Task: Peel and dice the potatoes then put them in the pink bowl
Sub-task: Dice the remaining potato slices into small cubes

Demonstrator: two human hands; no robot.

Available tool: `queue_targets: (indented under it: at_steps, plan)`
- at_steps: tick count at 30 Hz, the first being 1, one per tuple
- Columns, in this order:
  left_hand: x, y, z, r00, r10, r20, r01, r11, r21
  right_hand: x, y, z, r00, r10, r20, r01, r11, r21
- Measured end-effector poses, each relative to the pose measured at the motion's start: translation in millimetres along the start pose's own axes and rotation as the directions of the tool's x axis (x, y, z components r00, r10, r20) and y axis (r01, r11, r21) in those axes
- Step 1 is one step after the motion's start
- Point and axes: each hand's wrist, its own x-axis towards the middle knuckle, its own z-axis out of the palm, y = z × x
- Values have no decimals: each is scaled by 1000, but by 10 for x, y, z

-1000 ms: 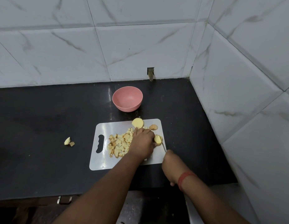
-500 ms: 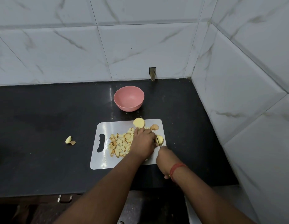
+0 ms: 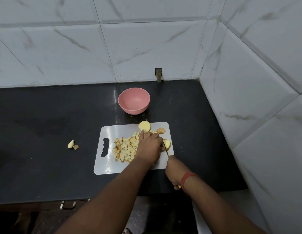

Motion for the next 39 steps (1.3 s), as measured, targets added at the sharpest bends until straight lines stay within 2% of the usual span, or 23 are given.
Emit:
queue_targets:
  at_steps: [1,2,3,4,6,7,8,9,10,11,12,13,16,18,21,23,27,31,39]
  plan:
    - [-2,-1,-1,1000,-2,5,2,1000,4,-45,9,4,998,-30,57,39,986,-163]
    - [-3,-3,-6,1000,-4,10,4,1000,5,-76,-5,20,998,58,-4,-57,960,-275]
    - [-3,-4,-9,1000,-6,15,6,1000,2,-48,38,71,1000,-8,30,19,928,-373]
    - [-2,-4,-11,1000,-8,19,8,1000,-3,-77,4,81,999,39,-3,-37,916,-398]
    - [0,0,-14,1000,-11,22,11,1000,-9,-123,-3,169,1000,23,10,-17,905,-425]
    - [-1,0,-15,1000,-13,24,13,1000,-13,-95,54,240,998,-23,57,44,914,-402]
    - [-2,-1,-16,1000,-15,26,16,1000,-17,-134,49,264,999,18,32,-3,912,-410]
    - [-7,-1,-20,999,-18,27,18,1000,-21,-181,74,292,997,72,32,-56,933,-355]
    - [-12,3,-30,999,-20,30,21,1000,-22,-187,90,325,992,124,-5,-124,984,-128]
    - [-15,8,-40,999,-21,34,22,1000,-21,-161,109,321,983,183,3,-177,952,249]
    - [-20,12,-49,999,-21,39,21,1000,-15,-151,171,360,979,199,-45,-154,865,478]
    - [-23,16,-53,999,-19,40,19,1000,-6,-166,203,367,965,223,-137,-114,831,545]
    - [-34,12,-49,1000,20,10,-21,1000,18,-195,264,321,943,239,-233,-82,843,532]
    - [-11,-9,-54,993,117,8,-117,993,26,-232,261,226,931,225,-286,-25,823,567]
    - [89,-31,-126,952,274,138,-288,952,99,-293,300,133,932,237,-275,-28,802,597]
    - [157,-18,-167,937,296,187,-323,937,136,-310,300,130,933,234,-272,-31,807,589]
    - [202,58,-122,966,226,129,-245,956,161,-264,341,147,938,226,-262,-33,813,581]
    - [210,73,-43,992,102,68,-107,990,87,-142,400,143,945,205,-256,-44,852,521]
    - [204,53,-21,995,86,46,-87,996,32,83,296,59,956,241,-166,-171,920,352]
